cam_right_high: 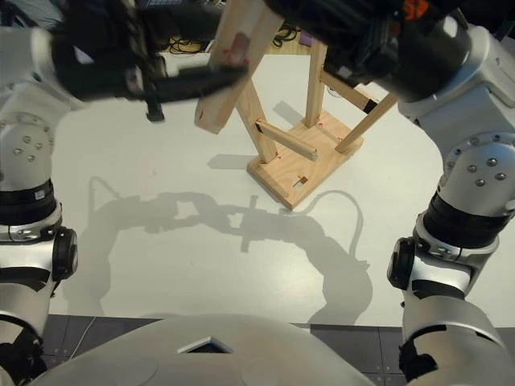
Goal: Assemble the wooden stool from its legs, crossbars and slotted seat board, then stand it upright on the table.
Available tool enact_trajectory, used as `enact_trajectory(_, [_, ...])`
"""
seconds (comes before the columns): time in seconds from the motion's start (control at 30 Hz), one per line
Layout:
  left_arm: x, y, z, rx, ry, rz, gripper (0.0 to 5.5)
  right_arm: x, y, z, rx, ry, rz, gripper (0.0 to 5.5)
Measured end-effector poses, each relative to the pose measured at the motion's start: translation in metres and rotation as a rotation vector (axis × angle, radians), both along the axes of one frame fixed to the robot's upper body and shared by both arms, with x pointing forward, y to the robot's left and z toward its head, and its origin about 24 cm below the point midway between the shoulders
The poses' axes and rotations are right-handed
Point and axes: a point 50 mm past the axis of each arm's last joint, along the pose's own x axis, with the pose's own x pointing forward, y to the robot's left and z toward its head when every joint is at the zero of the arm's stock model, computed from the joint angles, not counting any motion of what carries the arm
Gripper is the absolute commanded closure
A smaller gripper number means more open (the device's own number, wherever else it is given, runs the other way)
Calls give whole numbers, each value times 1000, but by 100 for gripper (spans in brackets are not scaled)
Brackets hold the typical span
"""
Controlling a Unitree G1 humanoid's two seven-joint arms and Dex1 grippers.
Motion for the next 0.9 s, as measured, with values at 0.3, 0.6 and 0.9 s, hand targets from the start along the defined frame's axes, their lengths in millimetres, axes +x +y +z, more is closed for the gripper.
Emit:
enact_trajectory(0.3, [33,97,3,-465,66,574,318,18,-58,26,283,-100,-507,448])
enact_trajectory(0.6, [51,28,-205,-5,339,1056,318,12,-56,58,326,-267,-680,448])
enact_trajectory(0.9, [16,-55,-265,432,279,642,318,7,-52,72,359,-295,-642,448])
